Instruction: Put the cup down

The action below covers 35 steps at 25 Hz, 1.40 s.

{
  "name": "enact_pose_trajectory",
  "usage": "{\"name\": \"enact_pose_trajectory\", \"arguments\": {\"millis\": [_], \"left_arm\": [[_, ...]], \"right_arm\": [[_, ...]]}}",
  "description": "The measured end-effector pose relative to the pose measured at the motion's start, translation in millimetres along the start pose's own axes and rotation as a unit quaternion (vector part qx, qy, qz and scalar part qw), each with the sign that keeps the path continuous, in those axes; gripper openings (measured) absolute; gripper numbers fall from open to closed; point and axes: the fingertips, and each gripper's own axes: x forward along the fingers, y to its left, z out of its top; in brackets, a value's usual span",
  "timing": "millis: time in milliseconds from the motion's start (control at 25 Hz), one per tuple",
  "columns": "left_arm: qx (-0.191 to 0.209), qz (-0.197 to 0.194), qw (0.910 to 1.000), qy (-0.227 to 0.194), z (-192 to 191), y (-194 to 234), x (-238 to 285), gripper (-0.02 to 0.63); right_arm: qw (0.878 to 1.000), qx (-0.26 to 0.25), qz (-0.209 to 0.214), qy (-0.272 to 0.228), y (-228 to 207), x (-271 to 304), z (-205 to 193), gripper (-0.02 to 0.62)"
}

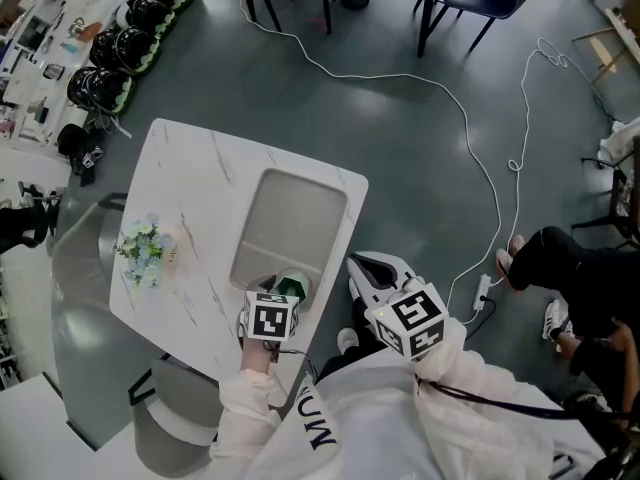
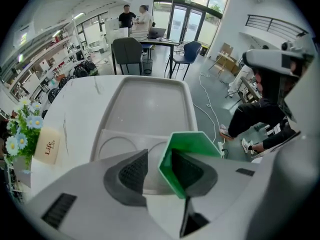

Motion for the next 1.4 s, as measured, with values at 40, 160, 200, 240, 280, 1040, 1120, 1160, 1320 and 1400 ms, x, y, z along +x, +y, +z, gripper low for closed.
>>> {"name": "enact_pose_trajectory", "arguments": {"millis": [40, 160, 200, 240, 280, 1040, 1120, 1160, 1320, 1400], "left_arm": [[0.001, 0.002, 1.0000, -0.006, 2, 0, -3, 0.133], [-0.001, 0.002, 0.9998, -0.022, 5, 0, -12, 0.133], [-0.001, 0.002, 0.9996, -0.027, 5, 0, -16, 0.133], [-0.001, 0.002, 0.9995, -0.032, 5, -1, -20, 0.133], [-0.001, 0.003, 0.9993, -0.037, 5, -2, -24, 0.133], [-0.011, 0.032, 0.9837, -0.177, -36, -18, -125, 0.132], [-0.007, 0.033, 0.9810, -0.191, -44, -22, -137, 0.132], [-0.005, 0.034, 0.9793, -0.199, -48, -23, -144, 0.132], [0.000, 0.041, 0.9709, -0.236, -64, -33, -173, 0.130], [0.003, 0.041, 0.9658, -0.256, -71, -40, -188, 0.130]], "right_arm": [[1.000, -0.001, -0.001, -0.002, 1, -2, 0, 0.006], [1.000, -0.003, -0.005, -0.008, 6, -7, 0, 0.006], [1.000, -0.003, -0.007, -0.010, 8, -10, 0, 0.006], [1.000, -0.003, -0.009, -0.012, 9, -12, 0, 0.006], [1.000, -0.003, -0.012, -0.015, 11, -15, 0, 0.006], [0.997, -0.036, -0.035, -0.067, 86, -78, -15, 0.006], [0.996, -0.041, -0.035, -0.074, 98, -86, -17, 0.006], [0.995, -0.044, -0.035, -0.078, 105, -90, -17, 0.006], [0.993, -0.055, -0.036, -0.095, 131, -110, -22, 0.006], [0.992, -0.058, -0.037, -0.103, 144, -121, -26, 0.006]]}}
